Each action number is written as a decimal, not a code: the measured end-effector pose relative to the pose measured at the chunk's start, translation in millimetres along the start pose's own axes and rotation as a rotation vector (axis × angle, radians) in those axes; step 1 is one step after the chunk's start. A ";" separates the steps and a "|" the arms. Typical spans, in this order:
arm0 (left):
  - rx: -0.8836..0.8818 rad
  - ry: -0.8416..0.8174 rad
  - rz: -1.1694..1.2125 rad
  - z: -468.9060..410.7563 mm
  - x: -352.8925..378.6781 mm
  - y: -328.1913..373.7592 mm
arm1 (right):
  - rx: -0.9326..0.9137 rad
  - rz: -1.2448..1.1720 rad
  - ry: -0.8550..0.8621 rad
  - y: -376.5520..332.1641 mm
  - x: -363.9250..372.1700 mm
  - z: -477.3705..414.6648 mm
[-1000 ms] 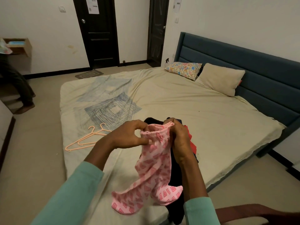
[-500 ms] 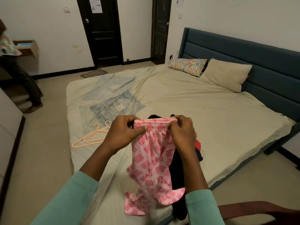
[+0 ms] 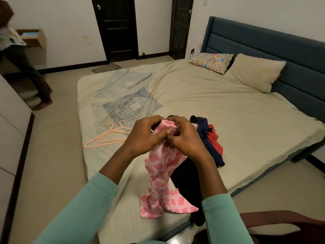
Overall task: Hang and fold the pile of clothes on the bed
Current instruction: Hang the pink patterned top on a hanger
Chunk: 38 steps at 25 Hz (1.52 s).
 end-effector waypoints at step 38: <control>-0.096 0.178 -0.122 93.2 -39.5 -30.7 | 0.247 -0.318 0.927 69.0 -67.0 55.9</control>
Point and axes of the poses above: each hand's wrist, its own z-axis away from the middle knuckle, its own x-axis out of the palm, y = z × x, the point moved 3 cm from there along -z, towards the middle knuckle, and after that the axes turned 1 degree about z, right-handed, at the moved point
